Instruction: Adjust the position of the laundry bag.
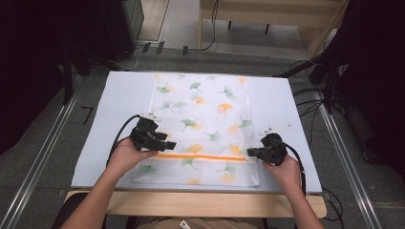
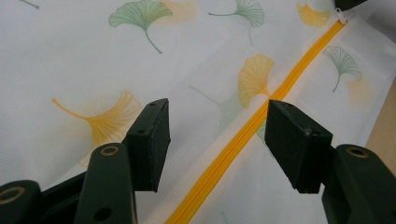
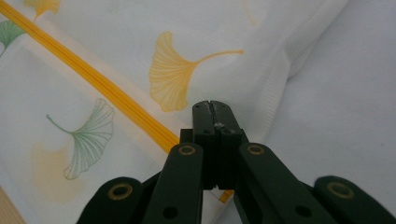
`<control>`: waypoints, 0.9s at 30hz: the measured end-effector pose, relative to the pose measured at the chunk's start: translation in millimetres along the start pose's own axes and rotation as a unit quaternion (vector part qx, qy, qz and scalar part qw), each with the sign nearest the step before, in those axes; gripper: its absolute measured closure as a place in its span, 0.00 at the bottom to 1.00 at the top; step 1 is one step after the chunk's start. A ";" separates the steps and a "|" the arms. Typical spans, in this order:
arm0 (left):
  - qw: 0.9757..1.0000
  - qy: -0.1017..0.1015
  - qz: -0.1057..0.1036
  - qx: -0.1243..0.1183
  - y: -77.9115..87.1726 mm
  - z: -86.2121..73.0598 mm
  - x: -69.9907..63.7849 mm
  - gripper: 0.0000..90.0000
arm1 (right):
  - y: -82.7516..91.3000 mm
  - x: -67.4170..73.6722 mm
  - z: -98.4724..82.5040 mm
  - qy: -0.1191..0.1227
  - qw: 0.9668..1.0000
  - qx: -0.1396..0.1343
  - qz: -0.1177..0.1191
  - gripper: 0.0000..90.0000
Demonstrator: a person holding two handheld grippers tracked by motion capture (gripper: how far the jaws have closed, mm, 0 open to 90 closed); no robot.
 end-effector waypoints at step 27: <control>1.000 -0.014 -0.019 -0.005 -11.5 11.2 -12.3 0.43 | 28.0 2.4 -12.5 0.024 0.999 -0.020 -0.032 0.85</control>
Point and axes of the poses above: each handheld gripper's, and its own axes: y roughly backward along the jaws, z roughly out of its top, x roughly to its left, the point moved 7 cm from there along -y, roughly forward along the jaws, and after that the axes turned 3 degrees about -x, right-handed, at the moved point
